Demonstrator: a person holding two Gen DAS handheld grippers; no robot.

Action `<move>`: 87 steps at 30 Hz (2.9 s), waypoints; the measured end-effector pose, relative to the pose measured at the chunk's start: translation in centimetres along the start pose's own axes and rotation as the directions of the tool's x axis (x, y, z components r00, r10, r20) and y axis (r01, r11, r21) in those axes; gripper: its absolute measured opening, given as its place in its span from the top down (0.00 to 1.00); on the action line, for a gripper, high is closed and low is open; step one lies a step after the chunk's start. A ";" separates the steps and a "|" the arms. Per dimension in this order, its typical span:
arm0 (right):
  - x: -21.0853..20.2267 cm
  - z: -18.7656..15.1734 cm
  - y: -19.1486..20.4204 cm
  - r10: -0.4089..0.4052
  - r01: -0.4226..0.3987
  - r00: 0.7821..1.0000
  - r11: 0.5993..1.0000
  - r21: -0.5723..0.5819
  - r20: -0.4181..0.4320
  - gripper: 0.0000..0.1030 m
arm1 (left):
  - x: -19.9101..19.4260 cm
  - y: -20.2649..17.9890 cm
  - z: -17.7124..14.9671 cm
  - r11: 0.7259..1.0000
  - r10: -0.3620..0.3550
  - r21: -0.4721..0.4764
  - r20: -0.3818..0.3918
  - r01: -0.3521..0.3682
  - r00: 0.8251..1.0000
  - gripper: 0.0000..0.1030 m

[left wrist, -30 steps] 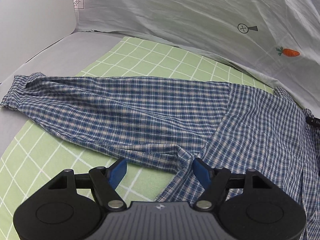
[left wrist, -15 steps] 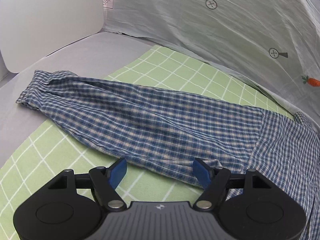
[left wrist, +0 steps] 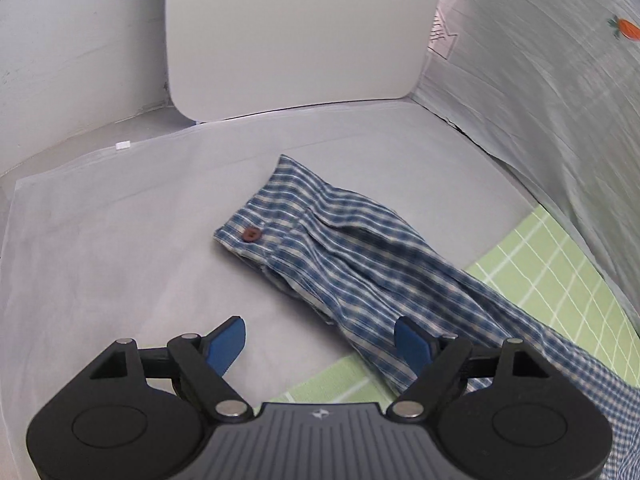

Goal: Fold clothes

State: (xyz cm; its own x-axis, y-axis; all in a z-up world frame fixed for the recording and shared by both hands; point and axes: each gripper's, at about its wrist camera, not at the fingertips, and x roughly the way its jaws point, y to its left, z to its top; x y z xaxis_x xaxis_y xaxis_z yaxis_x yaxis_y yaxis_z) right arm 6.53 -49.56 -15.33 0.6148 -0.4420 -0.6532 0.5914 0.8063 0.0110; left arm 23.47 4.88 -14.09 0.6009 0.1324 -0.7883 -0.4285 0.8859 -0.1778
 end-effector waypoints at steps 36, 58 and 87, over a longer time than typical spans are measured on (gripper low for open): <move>-18.2 -9.6 -14.6 0.020 -0.024 0.999 0.986 0.168 0.025 0.00 | -22.0 -19.2 -31.6 0.645 -0.429 0.579 -0.266 0.499 0.863 0.01; -13.9 -9.4 2.1 0.291 -0.292 0.945 0.956 0.020 -0.149 0.33 | -13.9 -8.8 -31.6 0.757 -0.113 0.599 -0.270 0.259 0.956 0.00; -17.5 -2.7 -14.6 0.299 -0.303 0.952 0.951 0.061 0.073 0.96 | -22.5 -17.2 -42.1 0.754 -0.138 0.585 -0.301 0.298 0.943 0.00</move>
State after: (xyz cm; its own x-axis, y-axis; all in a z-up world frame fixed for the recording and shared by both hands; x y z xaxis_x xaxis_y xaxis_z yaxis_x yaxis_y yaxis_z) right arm -14.30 -52.58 -6.12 0.7999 -0.2086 -0.5628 0.4077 0.8769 0.2546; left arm -11.12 -32.10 -18.06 0.4228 -0.1317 -0.8966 0.2504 0.9678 -0.0241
